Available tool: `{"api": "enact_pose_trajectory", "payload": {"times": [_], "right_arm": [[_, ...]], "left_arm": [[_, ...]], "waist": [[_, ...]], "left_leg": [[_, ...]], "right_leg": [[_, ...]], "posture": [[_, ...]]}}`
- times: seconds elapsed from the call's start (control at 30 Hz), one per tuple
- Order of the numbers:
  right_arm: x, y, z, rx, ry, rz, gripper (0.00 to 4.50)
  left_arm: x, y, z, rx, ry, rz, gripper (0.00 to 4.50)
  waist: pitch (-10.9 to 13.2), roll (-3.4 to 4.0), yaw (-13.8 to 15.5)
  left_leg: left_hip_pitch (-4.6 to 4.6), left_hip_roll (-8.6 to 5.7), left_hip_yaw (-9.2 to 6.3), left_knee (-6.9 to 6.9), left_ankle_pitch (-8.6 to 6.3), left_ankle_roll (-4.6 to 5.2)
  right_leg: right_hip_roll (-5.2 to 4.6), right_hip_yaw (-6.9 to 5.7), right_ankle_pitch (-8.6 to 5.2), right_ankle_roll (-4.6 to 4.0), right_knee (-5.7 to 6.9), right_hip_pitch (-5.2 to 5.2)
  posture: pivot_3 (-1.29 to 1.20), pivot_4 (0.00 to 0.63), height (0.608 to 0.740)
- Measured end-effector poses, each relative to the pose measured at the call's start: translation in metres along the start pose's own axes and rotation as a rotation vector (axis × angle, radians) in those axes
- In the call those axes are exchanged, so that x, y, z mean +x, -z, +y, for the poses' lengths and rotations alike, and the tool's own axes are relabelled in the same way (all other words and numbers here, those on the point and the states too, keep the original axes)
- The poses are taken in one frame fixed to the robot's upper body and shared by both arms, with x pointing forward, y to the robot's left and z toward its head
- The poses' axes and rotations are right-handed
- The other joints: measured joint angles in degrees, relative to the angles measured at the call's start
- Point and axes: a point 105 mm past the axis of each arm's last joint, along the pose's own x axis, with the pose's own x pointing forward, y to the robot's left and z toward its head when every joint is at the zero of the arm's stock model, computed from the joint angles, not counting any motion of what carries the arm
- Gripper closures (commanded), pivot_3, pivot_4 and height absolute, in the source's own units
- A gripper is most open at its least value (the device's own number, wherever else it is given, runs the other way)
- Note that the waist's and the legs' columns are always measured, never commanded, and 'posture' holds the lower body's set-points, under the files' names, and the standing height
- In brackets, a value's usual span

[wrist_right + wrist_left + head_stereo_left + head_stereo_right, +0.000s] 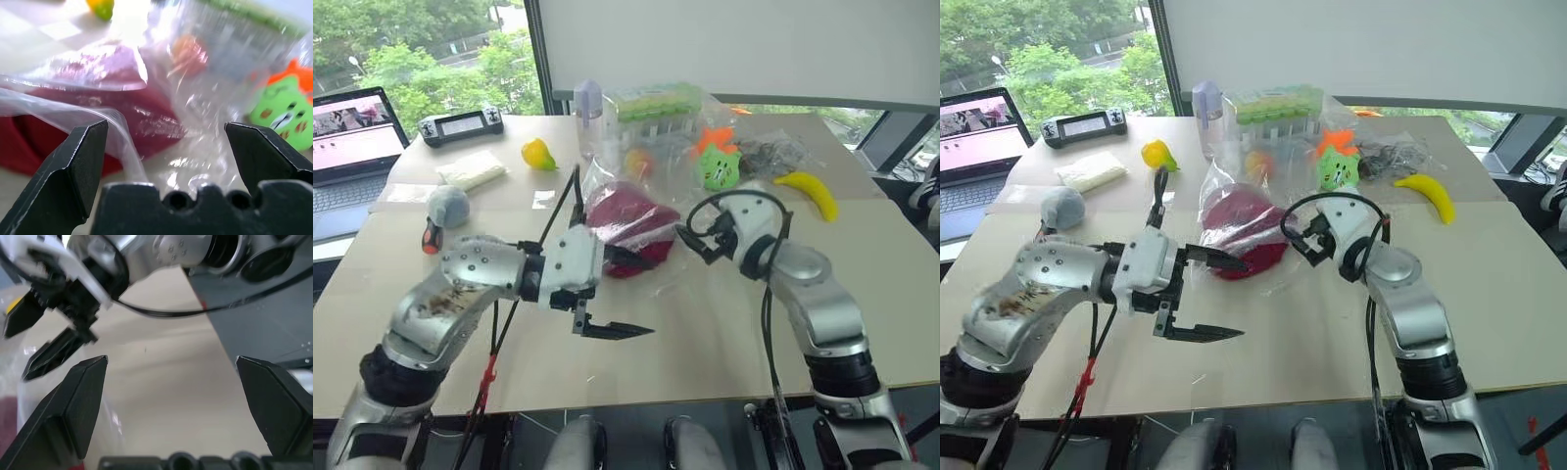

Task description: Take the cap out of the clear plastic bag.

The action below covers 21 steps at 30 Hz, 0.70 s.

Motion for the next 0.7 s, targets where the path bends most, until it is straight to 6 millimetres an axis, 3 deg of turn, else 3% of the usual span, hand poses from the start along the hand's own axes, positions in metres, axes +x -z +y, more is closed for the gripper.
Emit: {"api": "enact_pose_trajectory", "payload": {"times": [0.17, 0.4, 0.57, 0.7], "right_arm": [[0.001, 0.004, 0.004, -0.068, -0.029, 0.032, 0.01], [-0.007, 0.041, 0.023, -0.168, -0.122, 0.168, 0.01], [-0.002, 0.042, 0.020, -0.198, -0.108, 0.165, 1.25], [0.001, 0.034, 0.020, -0.215, -0.100, 0.132, 2.73]], "left_arm": [[0.002, -0.008, 0.001, -0.051, 0.003, -0.018, 0.00], [-0.001, -0.020, 0.003, -0.075, -0.032, -0.044, 0.00], [0.001, -0.020, -0.003, -0.082, -0.033, -0.047, 0.00], [0.001, -0.019, -0.004, -0.112, -0.028, -0.048, 0.00]], "waist": [[0.0, 0.00, 0.0], [0.0, 0.00, -0.1], [0.0, 0.00, -0.1], [0.0, 0.00, -0.1]], "left_leg": [[0.00, 0.00, 0.01, -0.01, 0.00, 0.00], [0.01, 0.00, 0.02, -0.01, 0.00, 0.01], [0.12, 0.01, 0.04, -0.04, 0.00, 0.00], [0.12, 0.01, 0.04, -0.04, 0.02, -0.02]], "right_leg": [[0.02, 0.01, 0.00, 0.00, 0.00, -0.01], [0.02, 0.04, 0.00, 0.00, -0.01, -0.01], [0.04, 0.10, -0.01, -0.01, 0.03, 0.03], [0.04, 0.09, -0.01, -0.01, 0.00, 0.05]], "posture": [[0.00, 0.150, 0.740], [0.00, 0.150, 0.740], [0.00, 0.150, 0.740], [0.00, 0.150, 0.740]]}}
